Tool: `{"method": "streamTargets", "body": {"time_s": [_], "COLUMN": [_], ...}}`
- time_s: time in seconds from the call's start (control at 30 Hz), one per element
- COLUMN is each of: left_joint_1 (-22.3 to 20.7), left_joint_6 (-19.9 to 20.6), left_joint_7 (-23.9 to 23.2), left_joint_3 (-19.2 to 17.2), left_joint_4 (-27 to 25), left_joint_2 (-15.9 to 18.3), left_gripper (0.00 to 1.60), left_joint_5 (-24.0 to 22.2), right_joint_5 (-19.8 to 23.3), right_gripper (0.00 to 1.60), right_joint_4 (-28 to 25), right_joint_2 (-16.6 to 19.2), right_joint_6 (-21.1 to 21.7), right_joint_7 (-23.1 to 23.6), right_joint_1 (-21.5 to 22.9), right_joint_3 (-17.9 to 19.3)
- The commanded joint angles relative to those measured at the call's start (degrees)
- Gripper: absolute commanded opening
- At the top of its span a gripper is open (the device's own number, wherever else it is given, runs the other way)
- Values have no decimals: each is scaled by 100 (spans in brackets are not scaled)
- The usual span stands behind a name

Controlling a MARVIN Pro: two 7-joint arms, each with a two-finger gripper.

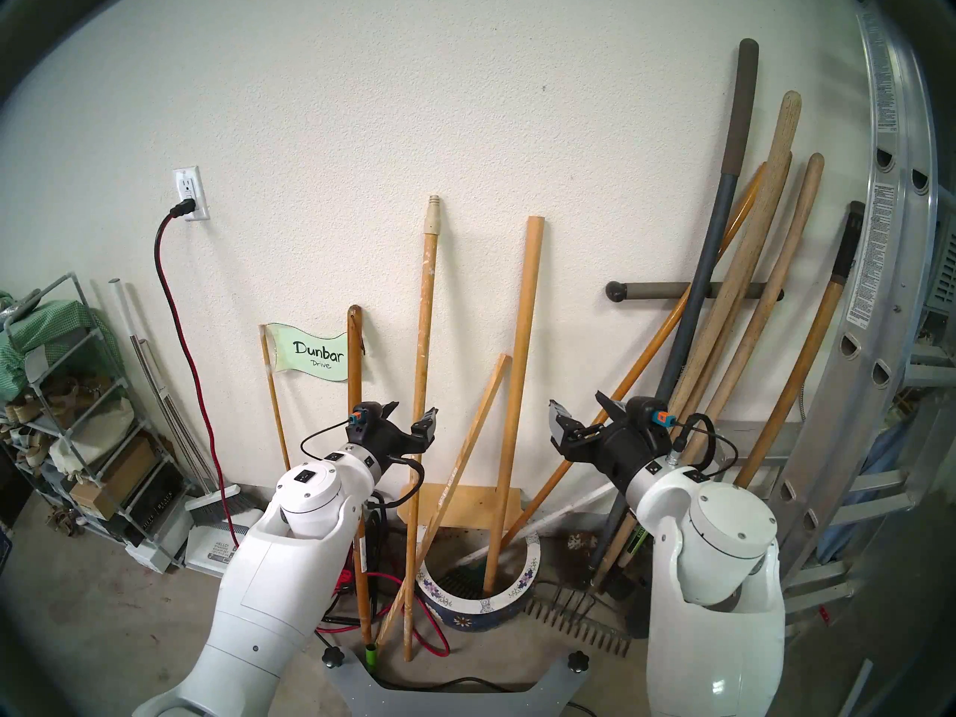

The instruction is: Put wooden sticks into the pot

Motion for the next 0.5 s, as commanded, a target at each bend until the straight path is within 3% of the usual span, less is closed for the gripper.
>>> {"method": "streamTargets", "body": {"time_s": [0.0, 0.47], "left_joint_1": [-474, -1221], "left_joint_6": [-12, -185], "left_joint_7": [-47, -237], "left_joint_3": [17, -3], "left_joint_4": [356, 1488], "left_joint_2": [-33, -5], "left_gripper": [160, 160], "left_joint_5": [13, 31], "right_joint_5": [-7, -7], "right_gripper": [160, 160], "right_joint_4": [-5, -5], "right_joint_2": [14, 14], "right_joint_6": [12, 12], "right_joint_7": [4, 4], "right_joint_1": [1, 1], "right_joint_3": [1, 1]}}
